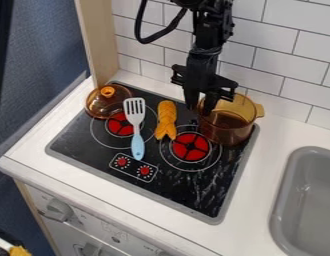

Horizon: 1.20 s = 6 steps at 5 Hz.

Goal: Move the brown pot below of the right stove

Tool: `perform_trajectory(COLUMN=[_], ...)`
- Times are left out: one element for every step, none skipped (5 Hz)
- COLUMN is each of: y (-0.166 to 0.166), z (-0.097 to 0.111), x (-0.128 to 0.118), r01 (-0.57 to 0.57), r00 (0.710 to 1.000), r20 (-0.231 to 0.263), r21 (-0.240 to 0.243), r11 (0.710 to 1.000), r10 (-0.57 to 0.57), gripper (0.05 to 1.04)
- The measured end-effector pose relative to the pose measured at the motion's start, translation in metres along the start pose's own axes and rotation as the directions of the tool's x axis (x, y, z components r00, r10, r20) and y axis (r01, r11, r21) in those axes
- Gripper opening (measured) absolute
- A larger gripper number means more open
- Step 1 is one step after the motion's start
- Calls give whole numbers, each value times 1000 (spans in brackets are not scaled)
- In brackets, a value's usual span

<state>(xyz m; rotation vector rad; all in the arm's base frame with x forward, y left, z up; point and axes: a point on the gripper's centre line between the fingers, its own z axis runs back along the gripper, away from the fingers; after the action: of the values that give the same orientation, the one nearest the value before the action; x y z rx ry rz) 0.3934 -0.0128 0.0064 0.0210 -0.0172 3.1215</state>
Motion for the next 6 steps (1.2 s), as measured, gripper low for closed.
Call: perform_trajectory(y=[4, 5, 4, 5, 5, 14], z=[-3, -1, 13, 49, 68, 80], x=[3, 7, 18, 38, 61, 88], r01=[8, -14, -53, -171, -366, -546], r00=[1000, 1000, 999, 982, 926, 830], r20=[5, 8, -13, -74, -98, -120], r21=[3, 8, 10, 35, 18, 30], r11=[1000, 1000, 999, 985, 931, 838], r10=[-8, 14, 53, 173, 366, 545], gripper=[151, 99, 95, 95, 93, 91])
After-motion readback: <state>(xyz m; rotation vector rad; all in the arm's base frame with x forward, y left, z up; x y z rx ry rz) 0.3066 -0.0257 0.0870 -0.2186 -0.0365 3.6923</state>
